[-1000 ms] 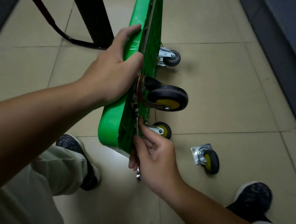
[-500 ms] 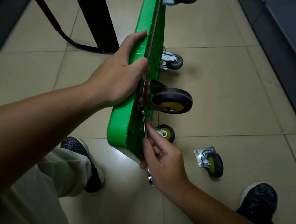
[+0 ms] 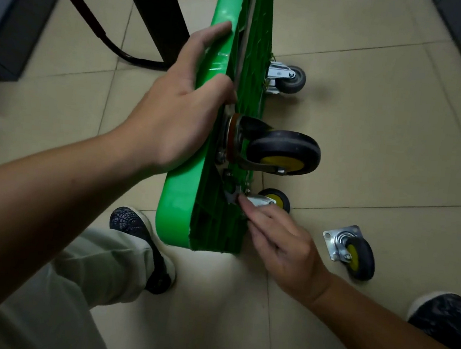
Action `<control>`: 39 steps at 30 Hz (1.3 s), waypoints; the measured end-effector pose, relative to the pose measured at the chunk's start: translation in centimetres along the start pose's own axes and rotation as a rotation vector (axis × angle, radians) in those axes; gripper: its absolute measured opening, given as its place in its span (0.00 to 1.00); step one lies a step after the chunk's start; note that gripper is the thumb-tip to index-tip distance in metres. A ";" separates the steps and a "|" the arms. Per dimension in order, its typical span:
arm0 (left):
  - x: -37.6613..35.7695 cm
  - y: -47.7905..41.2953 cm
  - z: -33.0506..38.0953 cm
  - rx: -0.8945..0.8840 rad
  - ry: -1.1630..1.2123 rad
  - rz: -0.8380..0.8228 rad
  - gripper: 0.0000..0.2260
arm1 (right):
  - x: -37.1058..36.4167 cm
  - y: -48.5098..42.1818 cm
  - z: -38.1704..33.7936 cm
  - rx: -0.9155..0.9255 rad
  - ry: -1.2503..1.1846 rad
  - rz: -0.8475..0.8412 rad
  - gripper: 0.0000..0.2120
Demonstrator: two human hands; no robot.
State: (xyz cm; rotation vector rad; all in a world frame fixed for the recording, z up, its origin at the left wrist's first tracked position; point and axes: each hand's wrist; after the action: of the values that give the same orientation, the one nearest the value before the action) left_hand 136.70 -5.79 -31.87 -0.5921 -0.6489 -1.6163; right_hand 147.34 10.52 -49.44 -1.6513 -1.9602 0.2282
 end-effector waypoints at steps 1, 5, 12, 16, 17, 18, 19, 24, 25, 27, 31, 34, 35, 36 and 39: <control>0.0 0.0 0.0 0.000 0.007 -0.004 0.27 | 0.2 -0.3 0.6 0.013 0.022 -0.012 0.21; -0.2 0.0 0.0 -0.009 0.050 -0.014 0.27 | 0.5 -0.7 2.6 0.042 0.108 -0.019 0.21; -0.4 -0.1 -0.3 -0.009 0.065 0.000 0.28 | -0.4 -0.7 3.9 0.115 0.123 -0.034 0.18; -0.5 0.0 -0.2 -0.009 0.088 0.011 0.28 | -2.3 -0.4 3.0 0.067 -0.022 0.027 0.21; -0.5 -0.1 -0.3 -0.009 0.092 0.014 0.27 | -2.7 -0.3 2.7 0.034 -0.065 0.045 0.22; -0.5 -0.1 -0.3 -0.011 0.095 0.017 0.27 | -3.0 -0.1 2.4 0.002 -0.103 0.064 0.22; -0.5 -0.2 -0.4 -0.013 0.099 0.019 0.27 | -3.1 0.0 2.2 -0.027 -0.135 0.083 0.21; -0.6 -0.3 -0.4 -0.005 0.122 0.012 0.27 | -3.3 0.0 1.3 -0.173 -0.235 0.139 0.19; -0.6 -0.3 -0.4 -0.005 0.120 0.013 0.27 | -3.4 0.0 1.1 -0.200 -0.240 0.156 0.19; -0.6 -0.2 -0.5 -0.005 0.110 0.019 0.27 | -3.6 0.3 0.2 -0.251 -0.251 0.208 0.20; -0.4 -0.1 -0.4 -0.004 0.118 0.012 0.27 | -5.6 0.3 -3.6 -0.471 -0.510 0.342 0.19; -0.1 0.0 -0.4 0.007 0.124 0.015 0.27 | -5.8 -0.3 -5.2 -0.575 -0.584 0.397 0.17; -0.1 0.0 -0.4 0.008 0.116 0.016 0.27 | -5.5 -0.4 -5.4 -0.584 -0.578 0.395 0.17; -0.2 0.1 -0.3 0.007 0.107 0.015 0.27 | -5.2 -0.6 -5.5 -0.586 -0.568 0.391 0.17; -0.1 0.2 -0.2 0.002 0.084 0.005 0.26 | -4.9 -0.5 -5.6 -0.588 -0.530 0.345 0.18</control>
State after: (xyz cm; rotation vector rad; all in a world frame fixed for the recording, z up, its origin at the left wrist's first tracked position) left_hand 136.90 -5.86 -32.06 -0.5212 -0.5869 -1.6263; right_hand 150.21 4.58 -46.08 -2.5250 -2.2446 0.2519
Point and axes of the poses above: each hand's wrist, its own y-axis away from the middle knuckle, its own x-axis out of the back of the hand, z = x × y, and after that the axes turned 3 degrees about -y, right-handed
